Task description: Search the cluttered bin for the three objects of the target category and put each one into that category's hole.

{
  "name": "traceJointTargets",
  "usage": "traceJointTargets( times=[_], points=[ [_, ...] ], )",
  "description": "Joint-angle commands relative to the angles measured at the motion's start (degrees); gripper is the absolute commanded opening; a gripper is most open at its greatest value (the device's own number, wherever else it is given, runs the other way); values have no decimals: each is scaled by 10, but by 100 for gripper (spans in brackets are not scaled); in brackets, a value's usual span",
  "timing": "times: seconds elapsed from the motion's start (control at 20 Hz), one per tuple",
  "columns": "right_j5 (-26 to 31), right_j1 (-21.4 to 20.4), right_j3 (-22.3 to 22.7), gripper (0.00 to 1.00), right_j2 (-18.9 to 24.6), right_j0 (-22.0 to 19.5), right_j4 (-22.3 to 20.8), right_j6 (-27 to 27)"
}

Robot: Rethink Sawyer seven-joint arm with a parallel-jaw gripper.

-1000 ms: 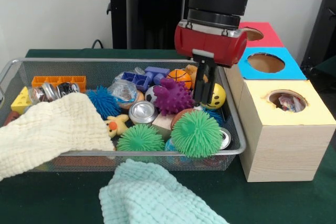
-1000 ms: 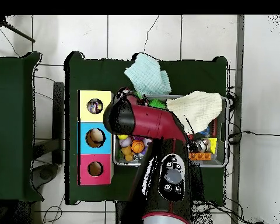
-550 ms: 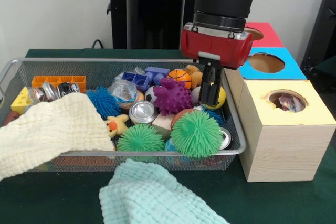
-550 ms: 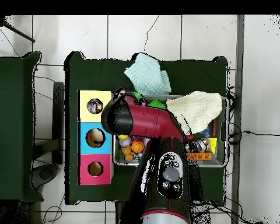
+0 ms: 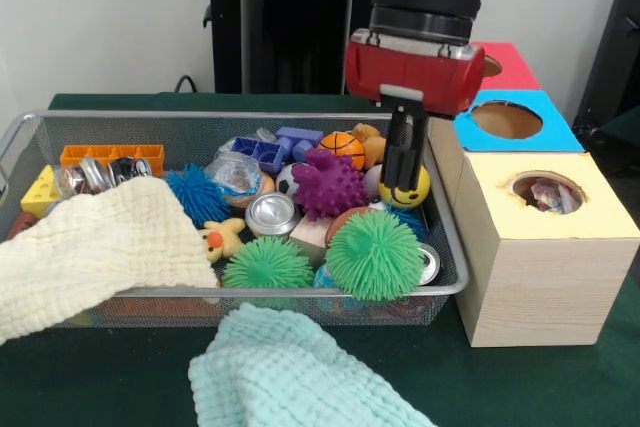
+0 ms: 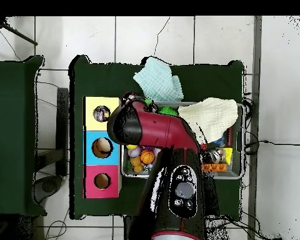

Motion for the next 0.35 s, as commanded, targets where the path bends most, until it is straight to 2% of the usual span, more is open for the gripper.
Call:
traceJointTargets(
  times=[0.05, 0.3, 0.35],
  points=[
    [33, -23, 36, 0, 5, 0, -73, -26],
    [76, -45, 24, 0, 17, -12, -96, -49],
    [50, -49, 31, 0, 24, -18, -103, -46]
  ],
)
